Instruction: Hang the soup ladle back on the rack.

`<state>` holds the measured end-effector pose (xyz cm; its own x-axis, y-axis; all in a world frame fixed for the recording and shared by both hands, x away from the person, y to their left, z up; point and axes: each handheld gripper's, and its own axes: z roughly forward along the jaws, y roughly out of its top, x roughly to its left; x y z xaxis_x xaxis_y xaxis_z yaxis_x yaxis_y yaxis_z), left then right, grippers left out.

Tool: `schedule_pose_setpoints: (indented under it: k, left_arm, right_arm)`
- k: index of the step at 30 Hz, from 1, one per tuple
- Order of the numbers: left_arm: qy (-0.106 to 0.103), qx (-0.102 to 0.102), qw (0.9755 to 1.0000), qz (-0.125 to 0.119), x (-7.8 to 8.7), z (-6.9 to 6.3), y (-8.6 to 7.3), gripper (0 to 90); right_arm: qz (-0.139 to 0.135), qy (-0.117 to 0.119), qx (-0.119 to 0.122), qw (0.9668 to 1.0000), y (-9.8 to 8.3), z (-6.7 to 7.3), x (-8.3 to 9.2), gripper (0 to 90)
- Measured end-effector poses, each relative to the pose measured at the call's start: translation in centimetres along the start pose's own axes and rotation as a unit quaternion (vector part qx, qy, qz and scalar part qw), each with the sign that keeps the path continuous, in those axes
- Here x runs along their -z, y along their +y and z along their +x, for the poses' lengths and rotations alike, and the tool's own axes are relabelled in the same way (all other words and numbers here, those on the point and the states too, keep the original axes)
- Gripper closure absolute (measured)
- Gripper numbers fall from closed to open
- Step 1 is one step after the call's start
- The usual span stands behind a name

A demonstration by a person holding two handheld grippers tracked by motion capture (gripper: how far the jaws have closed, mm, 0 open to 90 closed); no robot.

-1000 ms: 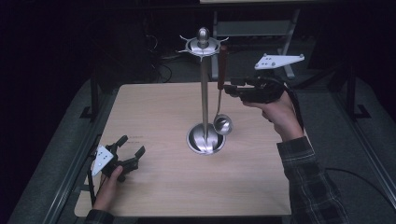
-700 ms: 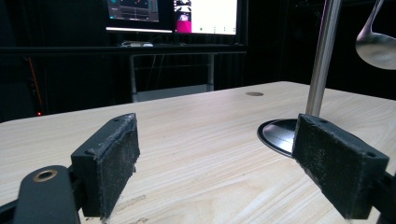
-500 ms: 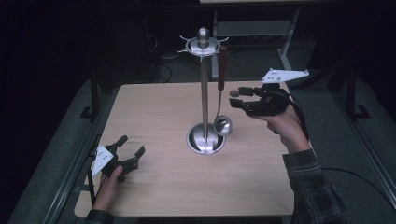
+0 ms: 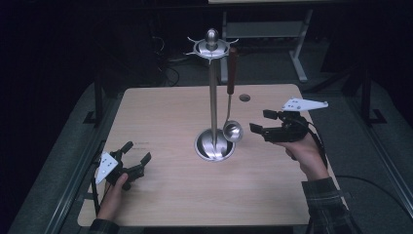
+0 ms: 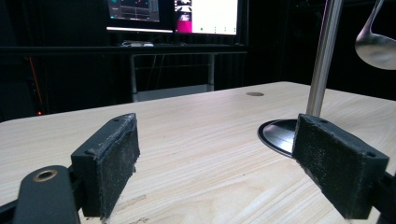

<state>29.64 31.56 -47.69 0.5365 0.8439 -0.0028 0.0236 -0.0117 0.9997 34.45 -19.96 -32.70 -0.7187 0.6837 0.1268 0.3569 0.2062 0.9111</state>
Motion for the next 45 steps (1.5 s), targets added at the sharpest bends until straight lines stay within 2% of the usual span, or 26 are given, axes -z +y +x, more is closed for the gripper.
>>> schedule_pose_setpoints:
  k: [3,8,10,16,24,27,36,45]
  left_arm:
    - [0.000,-0.005,1.0000,0.002,0.0,0.1,0.0,14.4]
    - [0.001,-0.001,1.0000,0.003,0.1,0.1,0.0,14.4]
    - [0.001,-0.001,1.0000,0.002,0.0,0.0,0.0,14.4]
    - [-0.001,-0.004,1.0000,0.003,0.1,0.1,0.0,14.3]
    - [-0.002,-0.005,1.0000,0.004,0.1,0.1,0.0,14.4]
    - [-0.001,-0.005,1.0000,0.003,0.1,0.0,0.0,14.4]
    - [-0.002,-0.006,1.0000,0.003,0.1,0.1,0.0,14.4]
    - [-0.002,-0.005,1.0000,0.002,0.1,0.1,0.0,14.3]
  right_arm:
    - [0.000,-0.007,-0.011,0.9999,-1.6,-0.3,0.0,19.9]
    - [0.002,-0.015,-0.020,0.9997,-3.9,-0.9,-0.1,13.8]
    - [0.001,-0.023,-0.019,0.9996,-4.6,-0.9,-0.1,13.6]
    - [-0.003,-0.024,-0.018,0.9995,-6.6,-0.7,0.3,13.5]
    - [-0.020,-0.050,-0.039,0.9978,-9.5,-1.2,1.6,13.6]
    - [-0.019,-0.067,-0.044,0.9966,-10.8,-1.5,2.1,13.6]
    - [0.011,-0.105,-0.064,0.9923,-14.5,-1.9,3.1,13.6]
    - [0.063,-0.118,-0.046,0.9900,-16.5,-1.6,3.0,13.6]
